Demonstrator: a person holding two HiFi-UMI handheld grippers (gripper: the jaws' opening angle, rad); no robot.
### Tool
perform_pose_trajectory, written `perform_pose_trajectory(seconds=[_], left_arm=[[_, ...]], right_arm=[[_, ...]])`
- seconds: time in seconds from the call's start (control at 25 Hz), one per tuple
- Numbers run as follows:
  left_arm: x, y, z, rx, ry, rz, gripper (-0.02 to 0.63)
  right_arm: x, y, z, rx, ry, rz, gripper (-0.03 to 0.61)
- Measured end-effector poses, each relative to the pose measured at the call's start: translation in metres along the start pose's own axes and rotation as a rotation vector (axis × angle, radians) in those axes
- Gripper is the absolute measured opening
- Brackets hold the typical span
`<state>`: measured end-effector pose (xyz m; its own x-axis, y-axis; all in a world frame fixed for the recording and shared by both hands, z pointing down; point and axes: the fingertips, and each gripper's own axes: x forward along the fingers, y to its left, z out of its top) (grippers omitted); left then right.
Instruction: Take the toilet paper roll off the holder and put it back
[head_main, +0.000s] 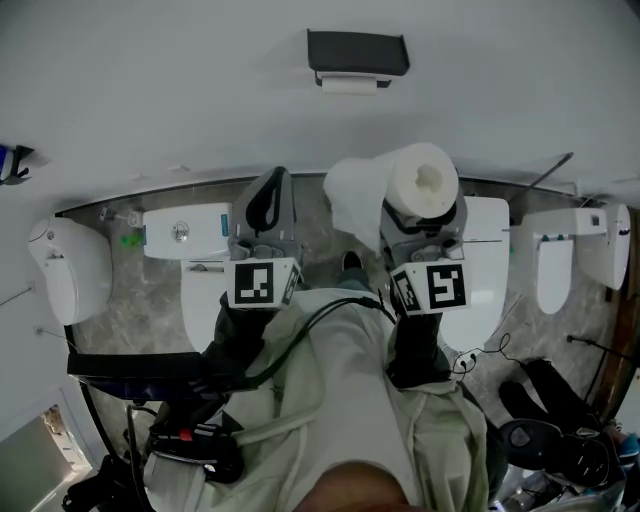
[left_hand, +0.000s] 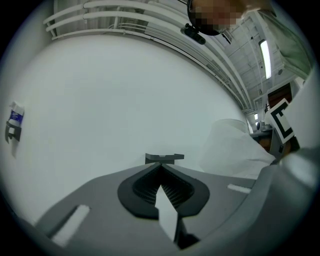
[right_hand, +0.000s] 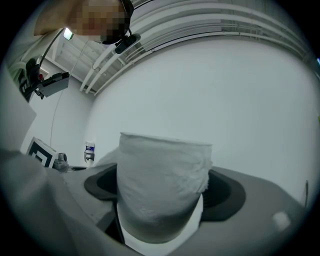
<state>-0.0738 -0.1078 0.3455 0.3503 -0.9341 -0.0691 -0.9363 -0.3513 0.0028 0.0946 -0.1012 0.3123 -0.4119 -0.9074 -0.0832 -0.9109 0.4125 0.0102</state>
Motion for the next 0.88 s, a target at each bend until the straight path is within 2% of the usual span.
perform_pose_trajectory(seconds=[0.88], left_arm=[[0.002, -0.003, -0.002, 0.019, 0.016, -0.016, 0.006]], right_arm=[[0.001, 0.001, -0.015, 0.017, 0.035, 0.006, 0.479]])
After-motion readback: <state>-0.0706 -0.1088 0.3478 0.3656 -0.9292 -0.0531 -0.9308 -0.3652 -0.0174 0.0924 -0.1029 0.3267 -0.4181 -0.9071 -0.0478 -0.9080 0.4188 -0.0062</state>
